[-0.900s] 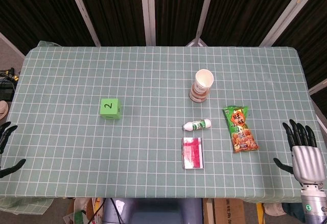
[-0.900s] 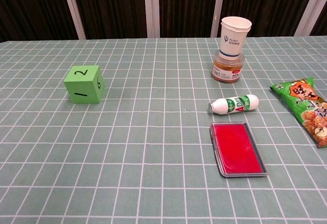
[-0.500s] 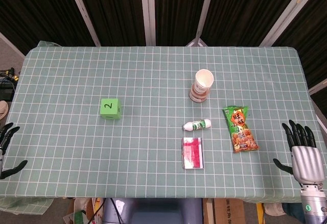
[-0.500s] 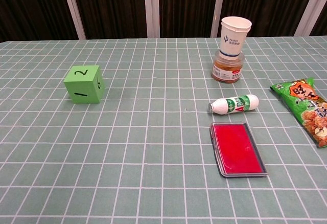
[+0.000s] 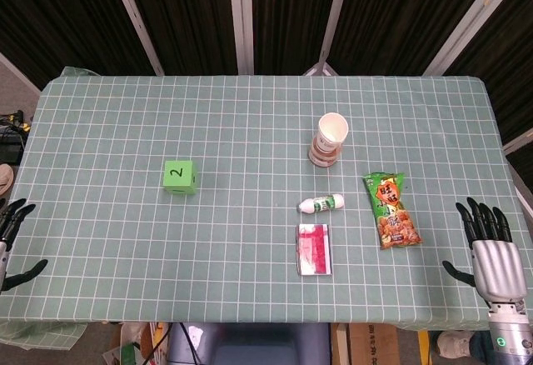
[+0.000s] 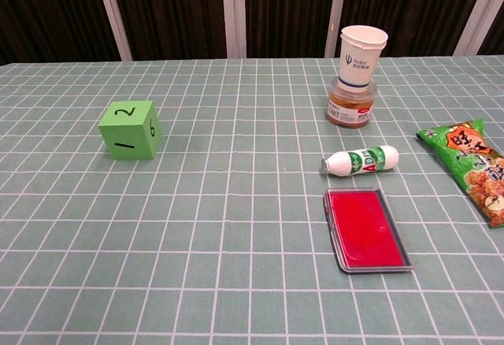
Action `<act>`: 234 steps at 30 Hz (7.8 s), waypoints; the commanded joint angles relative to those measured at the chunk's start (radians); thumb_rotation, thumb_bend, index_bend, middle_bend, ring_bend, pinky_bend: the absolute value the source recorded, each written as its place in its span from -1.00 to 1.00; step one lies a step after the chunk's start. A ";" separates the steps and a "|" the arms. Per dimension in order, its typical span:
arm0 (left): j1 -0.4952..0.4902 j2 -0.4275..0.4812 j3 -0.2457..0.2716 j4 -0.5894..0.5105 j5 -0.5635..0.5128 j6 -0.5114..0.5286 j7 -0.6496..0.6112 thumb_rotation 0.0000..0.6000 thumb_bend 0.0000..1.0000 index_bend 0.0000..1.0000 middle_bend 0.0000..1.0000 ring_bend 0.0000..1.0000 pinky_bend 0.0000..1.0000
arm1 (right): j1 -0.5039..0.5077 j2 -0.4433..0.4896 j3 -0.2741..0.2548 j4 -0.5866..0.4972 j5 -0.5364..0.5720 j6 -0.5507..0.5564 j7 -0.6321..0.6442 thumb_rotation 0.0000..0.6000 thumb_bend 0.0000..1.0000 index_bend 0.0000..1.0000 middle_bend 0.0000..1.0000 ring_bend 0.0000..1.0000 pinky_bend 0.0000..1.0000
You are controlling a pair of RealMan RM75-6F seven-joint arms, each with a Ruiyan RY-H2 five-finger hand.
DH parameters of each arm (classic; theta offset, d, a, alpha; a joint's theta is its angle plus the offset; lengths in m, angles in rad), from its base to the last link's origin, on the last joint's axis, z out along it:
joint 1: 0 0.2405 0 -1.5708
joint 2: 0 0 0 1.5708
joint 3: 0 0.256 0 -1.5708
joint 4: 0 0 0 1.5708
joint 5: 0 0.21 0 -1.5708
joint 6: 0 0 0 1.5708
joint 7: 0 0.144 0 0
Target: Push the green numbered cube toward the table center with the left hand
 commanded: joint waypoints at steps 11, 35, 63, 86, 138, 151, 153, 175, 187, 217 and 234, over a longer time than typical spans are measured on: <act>-0.104 0.047 -0.059 -0.109 -0.065 -0.150 0.061 1.00 -0.55 -0.76 -0.54 -0.79 -0.54 | 0.004 0.003 -0.005 0.000 0.007 -0.021 0.011 1.00 -0.91 -0.87 -1.00 -0.93 -1.00; -0.689 0.355 -0.162 -0.323 -0.940 -0.891 0.216 1.00 0.85 -0.68 0.68 0.39 0.43 | 0.027 -0.040 -0.017 -0.016 0.038 -0.075 -0.127 1.00 -0.91 -0.87 -1.00 -0.93 -1.00; -1.127 0.051 0.079 0.098 -1.486 -1.037 0.358 1.00 1.00 -0.68 0.70 0.39 0.43 | 0.044 -0.098 0.000 0.001 0.131 -0.098 -0.290 1.00 -0.91 -0.87 -1.00 -0.93 -1.00; -1.092 -0.098 -0.003 0.161 -1.309 -0.967 0.226 1.00 1.00 -0.57 0.70 0.38 0.43 | 0.035 -0.089 0.003 -0.015 0.160 -0.078 -0.309 1.00 -0.91 -0.87 -1.00 -0.93 -1.00; -1.128 -0.175 0.079 0.209 -1.323 -1.004 0.244 1.00 1.00 -0.56 0.70 0.38 0.43 | 0.036 -0.079 0.000 -0.037 0.190 -0.080 -0.317 1.00 -0.91 -0.87 -1.00 -0.93 -1.00; -1.108 -0.140 0.073 0.155 -1.256 -0.998 0.220 1.00 1.00 -0.56 0.70 0.38 0.43 | 0.032 -0.071 0.000 -0.046 0.184 -0.071 -0.299 1.00 -0.91 -0.87 -1.00 -0.93 -1.00; -1.103 -0.132 0.080 0.147 -1.240 -0.998 0.221 1.00 1.00 -0.55 0.70 0.38 0.43 | 0.031 -0.070 0.000 -0.047 0.186 -0.073 -0.297 1.00 -0.91 -0.87 -1.00 -0.93 -1.00; -1.059 -0.116 0.095 0.054 -1.082 -0.945 0.225 1.00 1.00 -0.55 0.70 0.38 0.43 | 0.029 -0.065 0.003 -0.058 0.194 -0.067 -0.292 1.00 -0.91 -0.87 -1.00 -0.93 -1.00; -1.059 -0.034 0.143 -0.115 -1.037 -0.917 0.278 1.00 1.00 -0.55 0.70 0.38 0.43 | 0.026 -0.058 0.001 -0.069 0.194 -0.065 -0.290 1.00 -0.91 -0.87 -1.00 -0.93 -1.00; -0.966 -0.035 0.149 -0.242 -0.755 -0.888 0.271 1.00 1.00 -0.55 0.71 0.39 0.43 | 0.032 -0.065 0.001 -0.077 0.216 -0.074 -0.315 1.00 -0.91 -0.87 -1.00 -0.93 -1.00; -0.969 -0.109 0.127 -0.304 -0.722 -0.800 0.368 1.00 1.00 -0.55 0.71 0.38 0.43 | 0.034 -0.071 0.002 -0.074 0.225 -0.078 -0.315 1.00 -0.91 -0.87 -1.00 -0.93 -1.00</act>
